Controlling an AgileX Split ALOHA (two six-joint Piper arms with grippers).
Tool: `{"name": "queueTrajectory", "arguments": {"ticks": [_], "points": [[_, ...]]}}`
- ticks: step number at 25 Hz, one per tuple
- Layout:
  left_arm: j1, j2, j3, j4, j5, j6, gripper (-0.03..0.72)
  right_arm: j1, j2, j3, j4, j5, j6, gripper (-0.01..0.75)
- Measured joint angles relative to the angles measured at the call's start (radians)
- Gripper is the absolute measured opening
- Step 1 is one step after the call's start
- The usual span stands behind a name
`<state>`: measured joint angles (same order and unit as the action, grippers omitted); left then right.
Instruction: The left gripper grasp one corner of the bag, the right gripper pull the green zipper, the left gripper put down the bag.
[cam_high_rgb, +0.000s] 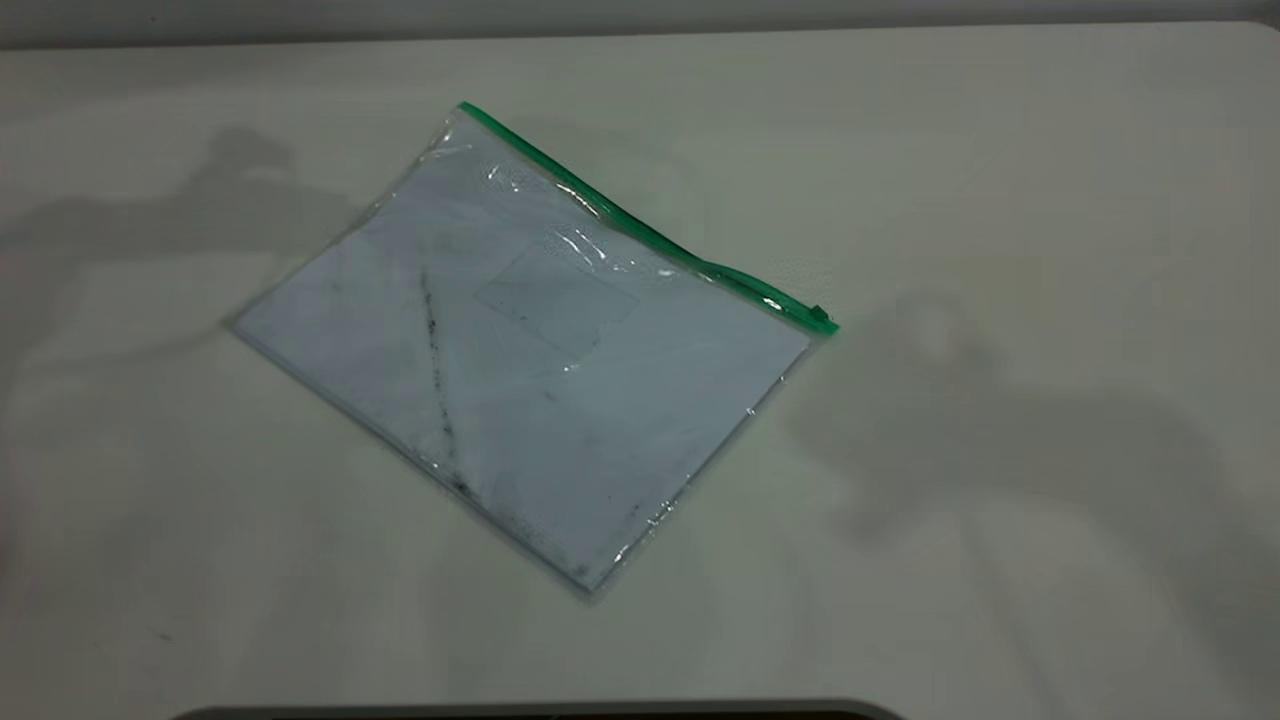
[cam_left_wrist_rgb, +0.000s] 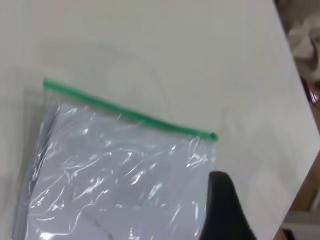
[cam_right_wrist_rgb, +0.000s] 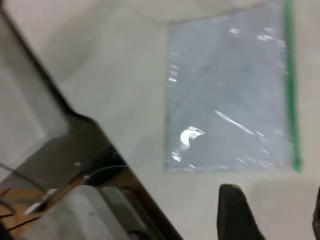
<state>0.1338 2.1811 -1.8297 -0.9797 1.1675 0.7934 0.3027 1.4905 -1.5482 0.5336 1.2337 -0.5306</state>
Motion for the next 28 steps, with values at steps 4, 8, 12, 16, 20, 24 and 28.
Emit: {"name": "queueTrajectory", "arguments": {"ticks": [4, 8, 12, 16, 20, 24, 28], "points": [[-0.001, -0.165, 0.000, 0.056, 0.000, -0.066, 0.525, 0.000, -0.139, 0.024, -0.193, 0.001, 0.200, 0.413], [-0.001, -0.368, 0.000, 0.136, 0.000, -0.142, 0.525, 0.000, -0.335, 0.142, -0.324, 0.001, 0.327, 0.413], [-0.001, -0.560, 0.000, 0.258, 0.000, -0.244, 0.525, 0.000, -0.524, 0.317, -0.415, 0.001, 0.370, 0.413], [-0.002, -0.702, 0.009, 0.419, 0.000, -0.405, 0.525, 0.000, -0.651, 0.517, -0.464, 0.001, 0.415, 0.413], [-0.002, -0.864, 0.162, 0.544, 0.000, -0.490, 0.525, 0.000, -0.749, 0.748, -0.472, 0.001, 0.479, 0.413], [-0.002, -1.043, 0.429, 0.572, 0.000, -0.498, 0.525, 0.000, -0.845, 0.953, -0.482, -0.006, 0.504, 0.413], [-0.002, -1.227, 0.717, 0.596, 0.000, -0.484, 0.525, 0.000, -0.941, 1.034, -0.492, -0.085, 0.510, 0.413]]}}
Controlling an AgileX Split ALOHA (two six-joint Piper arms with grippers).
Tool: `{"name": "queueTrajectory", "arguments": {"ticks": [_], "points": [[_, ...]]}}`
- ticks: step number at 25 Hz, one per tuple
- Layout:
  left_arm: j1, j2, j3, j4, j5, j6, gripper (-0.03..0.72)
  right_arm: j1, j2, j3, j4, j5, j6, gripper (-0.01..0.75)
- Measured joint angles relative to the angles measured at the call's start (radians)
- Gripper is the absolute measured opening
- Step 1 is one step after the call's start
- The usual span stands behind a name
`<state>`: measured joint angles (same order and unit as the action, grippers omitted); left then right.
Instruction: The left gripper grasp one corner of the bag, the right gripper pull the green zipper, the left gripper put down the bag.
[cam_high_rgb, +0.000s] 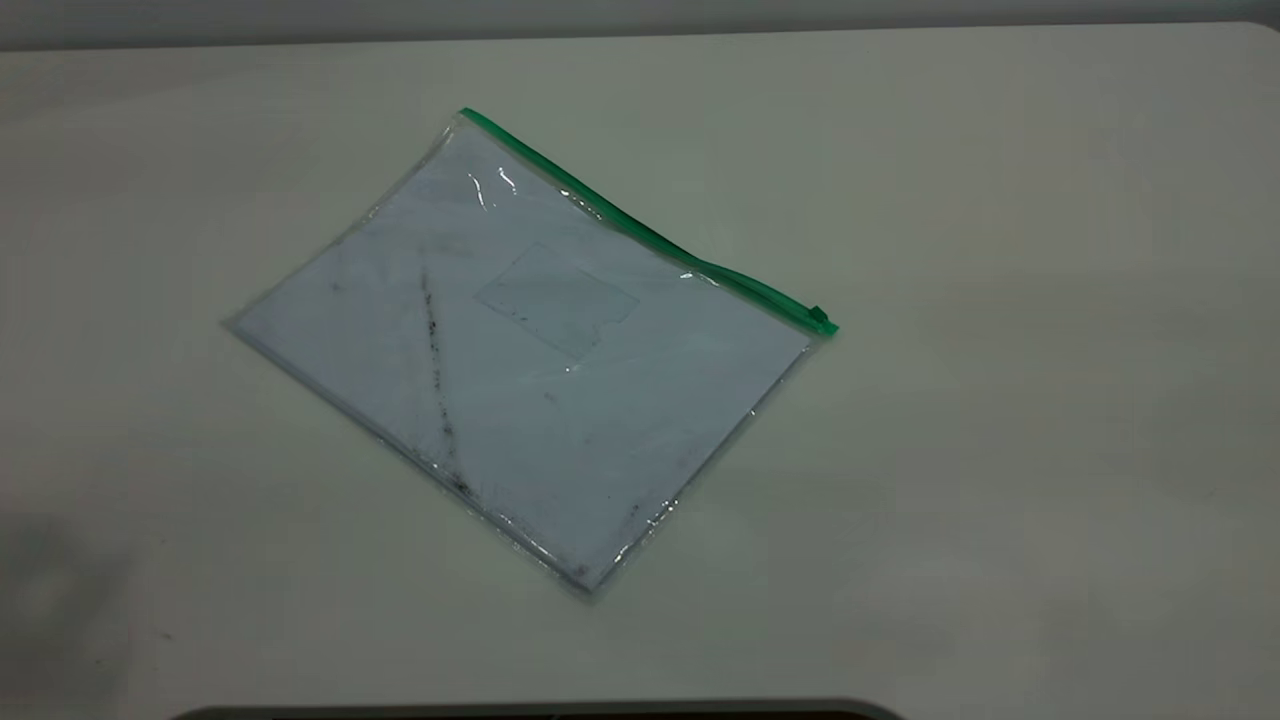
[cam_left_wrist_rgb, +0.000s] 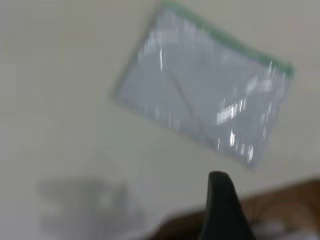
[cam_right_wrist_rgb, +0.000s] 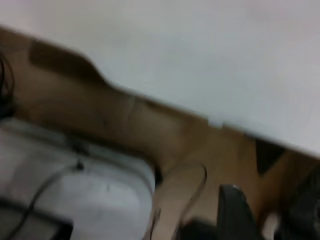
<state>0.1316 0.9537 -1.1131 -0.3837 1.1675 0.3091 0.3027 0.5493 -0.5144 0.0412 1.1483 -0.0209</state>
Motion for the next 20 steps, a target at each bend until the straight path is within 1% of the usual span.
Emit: {"name": "queueTrajectory", "arguments": {"ticks": [3, 6, 8, 9, 15, 20], "points": [[-0.001, -0.138, 0.241, 0.061, 0.001, 0.000, 0.525, 0.000, -0.049, 0.011, -0.002, -0.072, 0.001, 0.413], [-0.001, -0.293, 0.454, 0.133, 0.001, 0.000, 0.525, 0.000, -0.065, 0.024, 0.009, -0.055, 0.001, 0.413], [-0.001, -0.389, 0.552, 0.171, 0.001, -0.002, 0.525, 0.000, -0.065, 0.031, 0.019, -0.047, 0.001, 0.413], [-0.001, -0.440, 0.579, 0.183, 0.001, -0.006, 0.525, 0.000, -0.065, 0.032, 0.020, -0.048, 0.001, 0.413], [-0.001, -0.679, 0.615, 0.189, -0.016, -0.050, 0.525, 0.000, -0.065, 0.032, 0.028, -0.049, 0.002, 0.413], [-0.010, -0.760, 0.622, 0.206, -0.023, -0.094, 0.525, 0.000, -0.065, 0.032, 0.028, -0.049, 0.002, 0.413]]}}
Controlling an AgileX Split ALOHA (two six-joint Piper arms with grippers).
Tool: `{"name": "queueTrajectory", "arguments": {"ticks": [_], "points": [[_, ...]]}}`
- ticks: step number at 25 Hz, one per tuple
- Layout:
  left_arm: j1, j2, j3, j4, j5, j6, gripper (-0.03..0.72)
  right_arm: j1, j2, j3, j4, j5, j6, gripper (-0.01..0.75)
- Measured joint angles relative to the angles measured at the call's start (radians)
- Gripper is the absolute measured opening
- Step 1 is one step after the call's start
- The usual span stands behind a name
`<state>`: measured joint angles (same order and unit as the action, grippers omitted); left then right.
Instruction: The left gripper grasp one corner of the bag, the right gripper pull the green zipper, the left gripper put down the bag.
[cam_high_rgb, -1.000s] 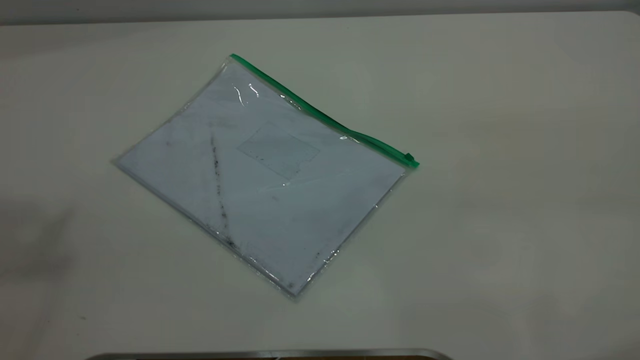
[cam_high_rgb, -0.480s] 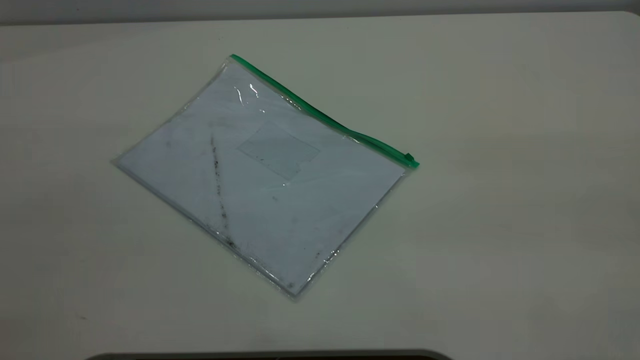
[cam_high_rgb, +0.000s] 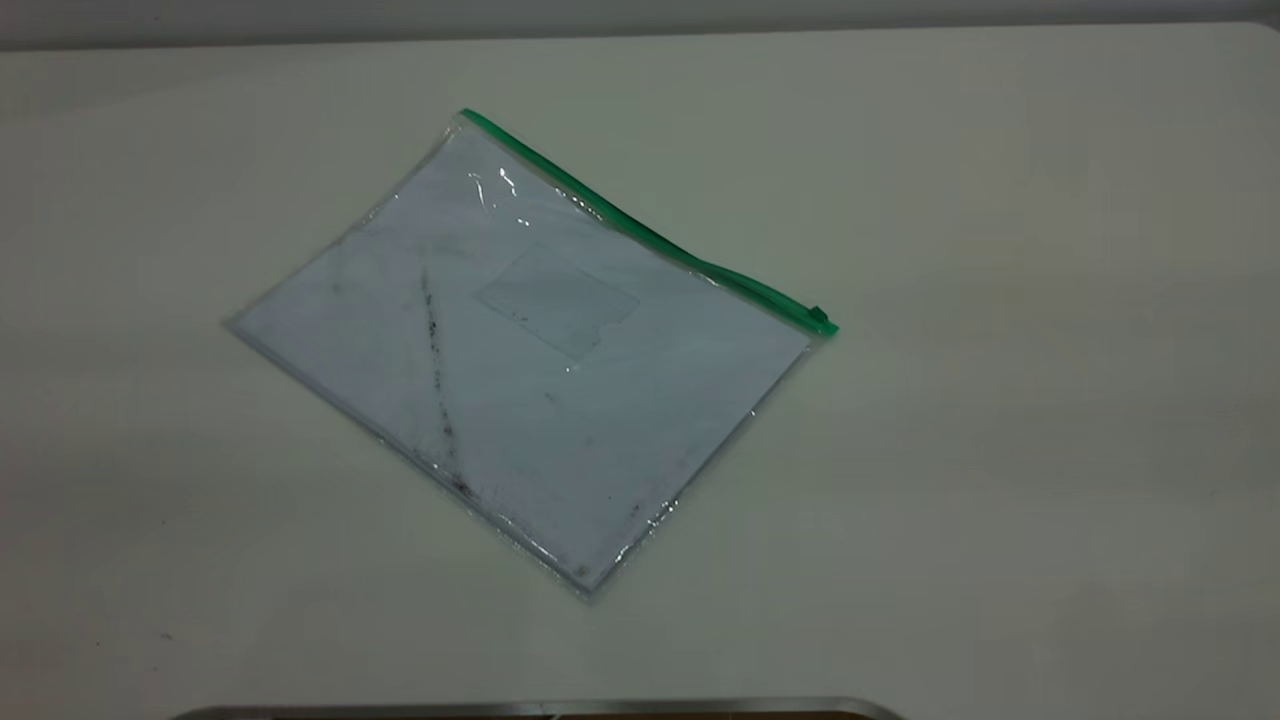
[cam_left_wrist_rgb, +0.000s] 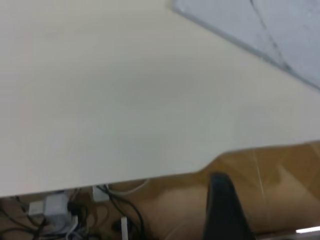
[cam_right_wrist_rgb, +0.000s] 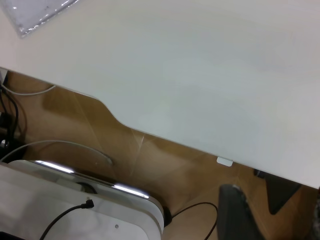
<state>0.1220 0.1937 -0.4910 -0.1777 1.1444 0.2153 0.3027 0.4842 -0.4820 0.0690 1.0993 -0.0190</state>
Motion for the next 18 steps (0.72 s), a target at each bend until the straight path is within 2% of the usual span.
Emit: {"name": "queueTrajectory", "arguments": {"ticks": [5, 11, 14, 18], "points": [[-0.016, -0.014, 0.004, 0.032, -0.007, -0.105, 0.525, -0.019, -0.025, 0.000, 0.006, 0.000, 0.000, 0.413], [-0.083, -0.014, 0.005, 0.057, -0.009, -0.161, 0.525, -0.206, -0.223, 0.000, 0.022, 0.003, 0.000, 0.413], [-0.086, -0.014, 0.005, 0.057, -0.010, -0.163, 0.525, -0.235, -0.354, 0.000, 0.023, 0.011, 0.000, 0.413], [-0.086, -0.014, 0.006, 0.057, -0.010, -0.165, 0.526, -0.236, -0.492, 0.000, 0.026, 0.021, 0.000, 0.413]]}}
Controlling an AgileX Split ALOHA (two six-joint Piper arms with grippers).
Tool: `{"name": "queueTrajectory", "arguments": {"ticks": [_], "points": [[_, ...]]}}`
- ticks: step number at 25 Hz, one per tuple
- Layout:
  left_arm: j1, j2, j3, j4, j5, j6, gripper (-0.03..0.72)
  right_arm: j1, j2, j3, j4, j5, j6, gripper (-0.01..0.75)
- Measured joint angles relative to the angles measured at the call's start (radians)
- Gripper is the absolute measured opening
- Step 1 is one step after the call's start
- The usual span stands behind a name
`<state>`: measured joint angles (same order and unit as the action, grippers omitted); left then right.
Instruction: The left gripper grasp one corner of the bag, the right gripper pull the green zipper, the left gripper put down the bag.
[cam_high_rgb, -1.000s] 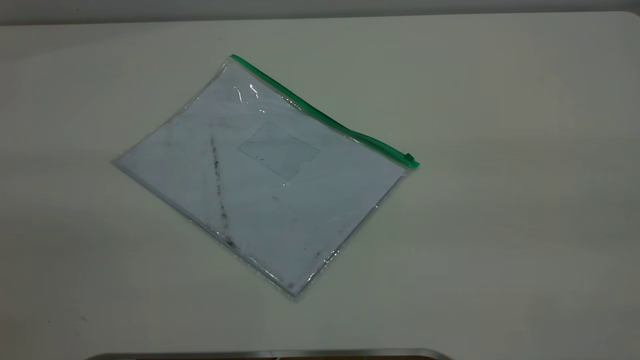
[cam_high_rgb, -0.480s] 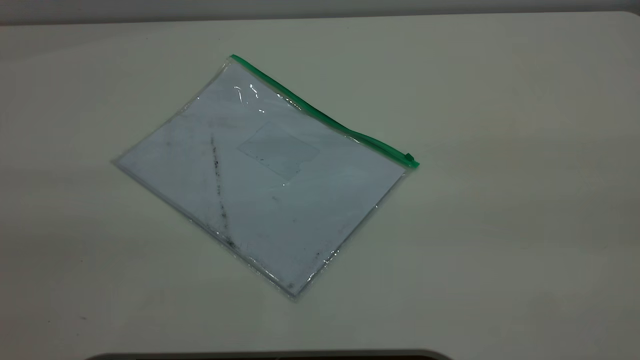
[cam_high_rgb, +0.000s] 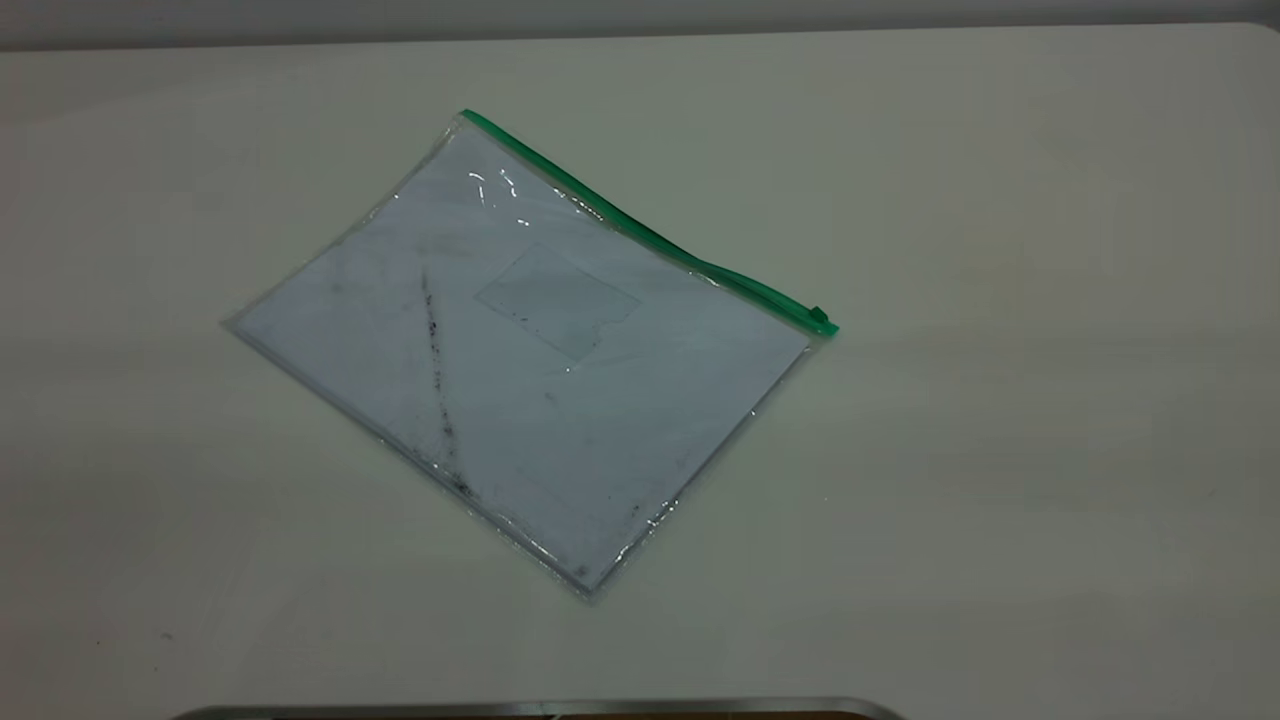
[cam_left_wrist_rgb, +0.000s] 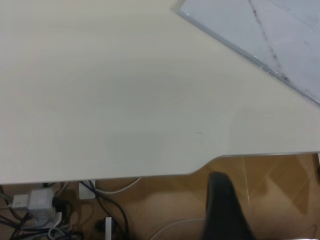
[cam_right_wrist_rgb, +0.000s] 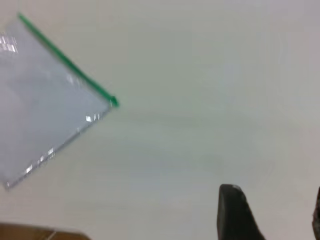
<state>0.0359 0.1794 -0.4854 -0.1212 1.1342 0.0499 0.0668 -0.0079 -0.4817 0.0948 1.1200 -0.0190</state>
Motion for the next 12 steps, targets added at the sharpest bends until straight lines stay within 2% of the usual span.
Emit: {"name": "queueTrajectory", "arguments": {"ticks": [7, 12], "points": [[0.000, -0.022, 0.000, 0.000, -0.001, 0.000, 0.526, 0.003, -0.008, 0.000, 0.002, 0.005, -0.001, 0.413], [0.000, -0.183, 0.000, 0.000, 0.003, -0.001, 0.526, 0.003, -0.008, 0.000, 0.003, 0.005, -0.001, 0.413]]}}
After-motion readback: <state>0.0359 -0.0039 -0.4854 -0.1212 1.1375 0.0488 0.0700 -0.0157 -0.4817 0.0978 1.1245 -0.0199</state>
